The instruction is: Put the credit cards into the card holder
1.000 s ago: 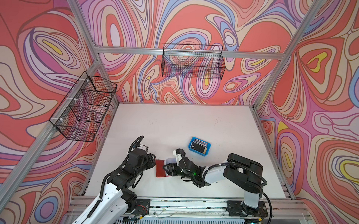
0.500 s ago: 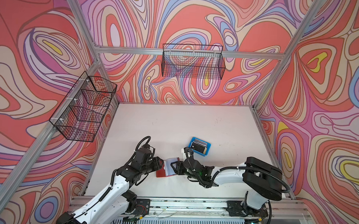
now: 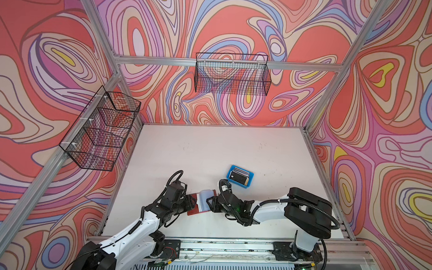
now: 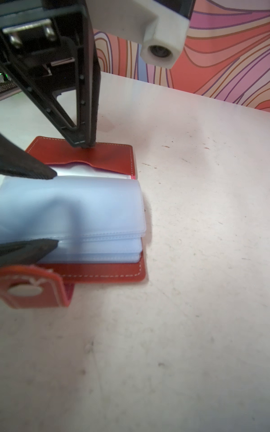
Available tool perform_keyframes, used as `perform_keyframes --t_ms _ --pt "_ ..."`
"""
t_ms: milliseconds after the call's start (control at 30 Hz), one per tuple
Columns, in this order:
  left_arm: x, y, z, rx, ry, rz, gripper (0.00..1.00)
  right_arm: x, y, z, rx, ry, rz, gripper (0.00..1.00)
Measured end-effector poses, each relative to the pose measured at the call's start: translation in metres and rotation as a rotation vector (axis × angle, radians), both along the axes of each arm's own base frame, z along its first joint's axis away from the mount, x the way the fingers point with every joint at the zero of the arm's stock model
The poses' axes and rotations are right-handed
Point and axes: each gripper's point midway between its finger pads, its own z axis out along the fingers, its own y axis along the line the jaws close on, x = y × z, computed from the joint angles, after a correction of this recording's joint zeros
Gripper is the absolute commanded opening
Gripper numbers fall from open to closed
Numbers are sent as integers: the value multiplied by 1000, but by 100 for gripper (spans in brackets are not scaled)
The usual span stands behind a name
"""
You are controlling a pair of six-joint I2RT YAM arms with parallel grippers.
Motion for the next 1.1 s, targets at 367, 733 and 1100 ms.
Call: perform_keyframes --t_ms 367,733,1100 --pt "11 -4 -1 -21 -36 16 45 3 15 0 13 7 16 45" --pt "12 -4 0 -27 -43 17 44 -1 30 0 70 22 65 42" --pt "16 1 13 -31 -86 59 51 -9 43 1 130 42 120 36"
